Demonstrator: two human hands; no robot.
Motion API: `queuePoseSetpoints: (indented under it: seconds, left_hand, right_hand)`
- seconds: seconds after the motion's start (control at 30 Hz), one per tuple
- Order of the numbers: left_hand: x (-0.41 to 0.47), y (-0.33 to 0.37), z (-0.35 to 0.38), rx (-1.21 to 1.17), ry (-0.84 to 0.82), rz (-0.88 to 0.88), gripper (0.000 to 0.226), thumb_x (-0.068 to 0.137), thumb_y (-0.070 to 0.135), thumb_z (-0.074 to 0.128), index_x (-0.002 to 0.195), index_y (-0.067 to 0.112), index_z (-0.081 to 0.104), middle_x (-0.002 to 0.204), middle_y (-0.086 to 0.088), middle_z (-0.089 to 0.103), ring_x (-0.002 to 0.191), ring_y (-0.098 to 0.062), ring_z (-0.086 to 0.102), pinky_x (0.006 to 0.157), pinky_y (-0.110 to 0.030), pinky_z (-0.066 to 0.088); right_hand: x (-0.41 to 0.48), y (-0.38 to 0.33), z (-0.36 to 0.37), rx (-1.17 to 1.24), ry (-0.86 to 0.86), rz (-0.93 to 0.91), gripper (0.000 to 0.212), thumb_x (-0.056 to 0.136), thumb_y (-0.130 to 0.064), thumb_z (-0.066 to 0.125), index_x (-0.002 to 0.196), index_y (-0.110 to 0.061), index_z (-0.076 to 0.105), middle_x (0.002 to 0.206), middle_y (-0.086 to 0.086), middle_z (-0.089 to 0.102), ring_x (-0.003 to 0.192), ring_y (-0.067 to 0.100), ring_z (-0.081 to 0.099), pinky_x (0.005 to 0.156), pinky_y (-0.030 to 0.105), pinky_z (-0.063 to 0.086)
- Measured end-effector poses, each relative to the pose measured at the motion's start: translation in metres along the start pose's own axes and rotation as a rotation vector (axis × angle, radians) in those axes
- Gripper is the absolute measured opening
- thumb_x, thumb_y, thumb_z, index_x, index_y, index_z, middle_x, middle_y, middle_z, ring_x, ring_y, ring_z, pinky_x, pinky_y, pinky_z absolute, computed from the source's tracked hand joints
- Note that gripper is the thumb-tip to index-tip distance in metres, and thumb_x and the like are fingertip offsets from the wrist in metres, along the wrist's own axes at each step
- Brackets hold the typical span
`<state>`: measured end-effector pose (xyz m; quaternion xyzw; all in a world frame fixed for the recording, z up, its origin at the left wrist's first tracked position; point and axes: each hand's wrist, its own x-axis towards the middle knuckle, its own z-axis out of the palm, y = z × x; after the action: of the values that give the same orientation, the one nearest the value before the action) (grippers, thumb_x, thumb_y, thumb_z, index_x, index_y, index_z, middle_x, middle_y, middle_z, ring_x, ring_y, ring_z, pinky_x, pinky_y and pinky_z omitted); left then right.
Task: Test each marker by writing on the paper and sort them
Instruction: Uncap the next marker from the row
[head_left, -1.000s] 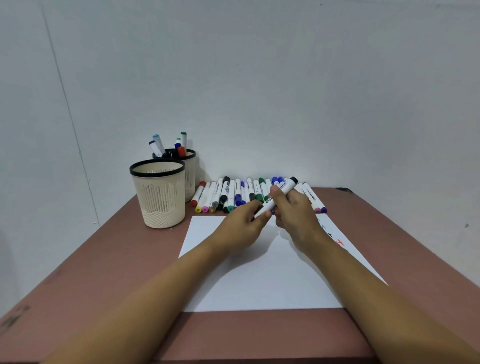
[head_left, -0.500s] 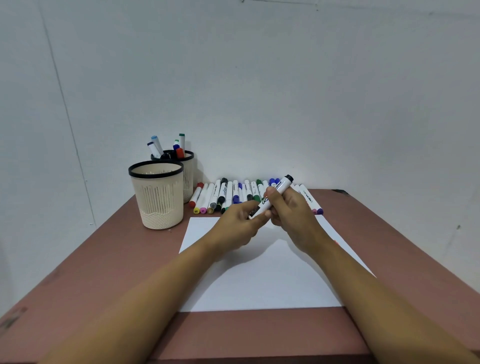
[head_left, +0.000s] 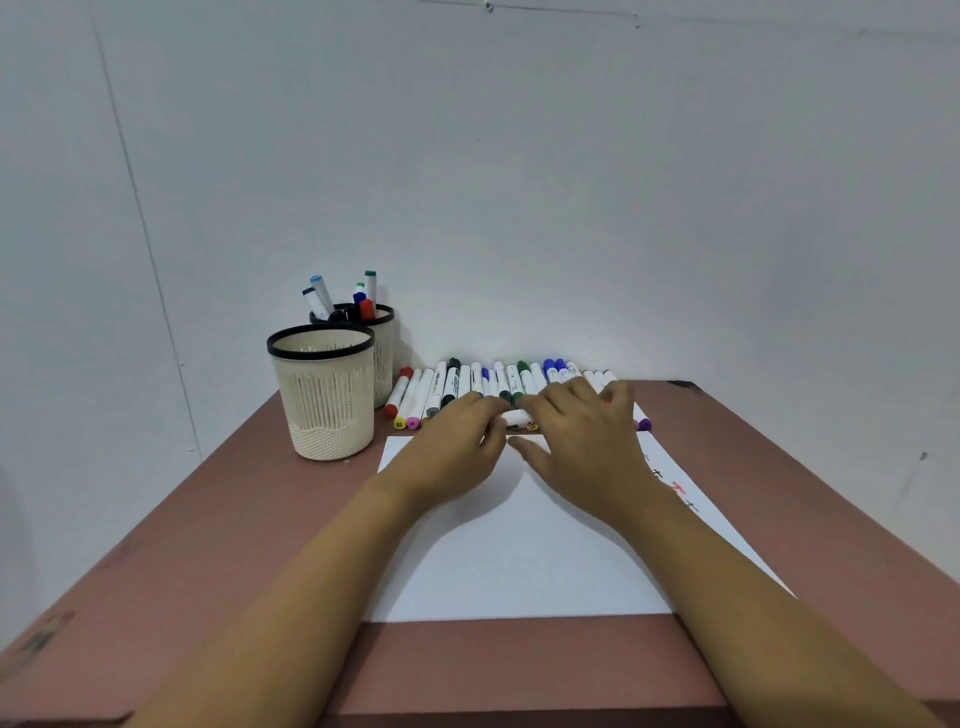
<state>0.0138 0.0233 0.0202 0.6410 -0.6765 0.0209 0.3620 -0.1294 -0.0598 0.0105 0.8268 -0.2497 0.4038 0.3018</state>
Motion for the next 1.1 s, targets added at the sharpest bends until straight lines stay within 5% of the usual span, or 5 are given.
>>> queuePoseSetpoints:
  seconds: [0.2,0.33,0.6,0.83,1.1]
  left_hand:
    - [0.0,-0.009,-0.011,0.075,-0.115,-0.005,0.022,0.095,0.02,0.049,0.114,0.011,0.055,0.1,0.001,0.053,0.096,-0.014,0.05,0.088,-0.025,0.04]
    - [0.003,-0.007,-0.015,0.244,-0.272,0.004,0.021,0.098,0.021,0.044,0.112,0.009,0.053,0.105,-0.005,0.054,0.091,-0.019,0.048,0.079,-0.028,0.037]
    - [0.004,-0.005,-0.016,0.413,-0.252,0.225,0.032,0.102,0.025,0.035,0.127,0.01,0.049,0.116,-0.008,0.055,0.102,-0.023,0.053,0.083,-0.029,0.04]
    - [0.0,-0.005,-0.024,0.597,0.016,0.566,0.018,0.087,0.014,0.044,0.089,0.013,0.062,0.072,0.001,0.058,0.06,-0.014,0.056,0.061,-0.019,0.034]
    - [-0.003,-0.006,-0.032,0.506,-0.02,0.576,0.02,0.073,-0.007,0.057,0.088,0.007,0.057,0.07,-0.005,0.054,0.056,-0.018,0.045,0.061,-0.022,0.022]
  right_hand:
    - [0.003,0.001,-0.007,0.044,-0.127,-0.11,0.026,0.086,-0.029,0.045,0.076,-0.015,0.065,0.058,-0.003,0.056,0.05,0.021,0.055,0.056,0.031,0.04]
    - [0.012,-0.003,-0.02,0.205,-0.393,-0.081,0.01,0.089,-0.01,0.049,0.094,-0.006,0.057,0.083,0.006,0.055,0.07,0.023,0.051,0.062,0.03,0.032]
    - [0.017,0.003,-0.042,0.142,-0.497,-0.067,0.039,0.098,-0.051,0.036,0.124,-0.024,0.048,0.102,-0.003,0.062,0.091,0.021,0.06,0.061,0.029,0.033]
    - [0.022,0.001,-0.048,0.258,-0.584,-0.062,0.033,0.103,-0.035,0.034,0.112,-0.009,0.053,0.102,0.006,0.063,0.081,0.021,0.051,0.065,0.031,0.034]
    - [0.024,0.0,-0.063,0.279,-0.547,-0.109,0.038,0.102,-0.042,0.03,0.112,-0.014,0.054,0.09,0.007,0.066,0.072,0.026,0.053,0.068,0.04,0.049]
